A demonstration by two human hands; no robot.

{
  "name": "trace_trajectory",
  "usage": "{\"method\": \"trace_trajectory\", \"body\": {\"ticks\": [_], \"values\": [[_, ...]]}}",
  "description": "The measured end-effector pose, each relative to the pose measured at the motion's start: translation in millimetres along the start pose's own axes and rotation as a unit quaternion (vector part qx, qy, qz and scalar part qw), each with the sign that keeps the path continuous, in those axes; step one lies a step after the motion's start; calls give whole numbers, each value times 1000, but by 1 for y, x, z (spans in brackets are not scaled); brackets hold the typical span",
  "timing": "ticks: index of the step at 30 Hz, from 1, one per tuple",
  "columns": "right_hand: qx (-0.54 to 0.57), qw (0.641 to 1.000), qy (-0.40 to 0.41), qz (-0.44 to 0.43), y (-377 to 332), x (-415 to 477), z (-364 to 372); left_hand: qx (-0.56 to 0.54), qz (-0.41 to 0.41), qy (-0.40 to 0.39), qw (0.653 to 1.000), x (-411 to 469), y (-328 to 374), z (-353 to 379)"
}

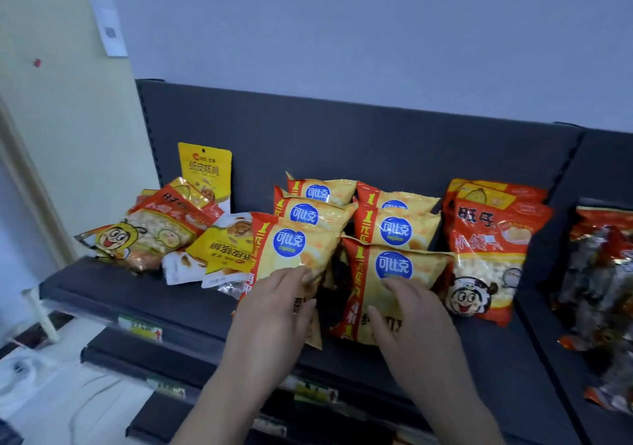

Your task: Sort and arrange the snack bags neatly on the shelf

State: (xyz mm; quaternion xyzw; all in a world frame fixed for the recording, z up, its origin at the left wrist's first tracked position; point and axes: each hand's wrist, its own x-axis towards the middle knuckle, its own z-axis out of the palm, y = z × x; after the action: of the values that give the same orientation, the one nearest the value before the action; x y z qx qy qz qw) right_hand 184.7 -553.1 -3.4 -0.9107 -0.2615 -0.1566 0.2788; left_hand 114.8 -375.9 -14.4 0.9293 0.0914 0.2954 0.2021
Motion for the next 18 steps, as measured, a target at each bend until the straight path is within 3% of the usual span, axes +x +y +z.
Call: {"method": "trace_trajectory", "body": {"ticks": [5, 12, 18], "values": [[25, 998, -11, -63, -52, 15, 26, 108, -58, 26, 992, -7, -53, -37], [17, 989, -54, -138, -131, 48, 94, 178, -159, 40, 970, -5, -148, -86], [0, 979, -159, -130, -202, 96, 161, 203, -205, 14, 957, 31, -239, -123]]}}
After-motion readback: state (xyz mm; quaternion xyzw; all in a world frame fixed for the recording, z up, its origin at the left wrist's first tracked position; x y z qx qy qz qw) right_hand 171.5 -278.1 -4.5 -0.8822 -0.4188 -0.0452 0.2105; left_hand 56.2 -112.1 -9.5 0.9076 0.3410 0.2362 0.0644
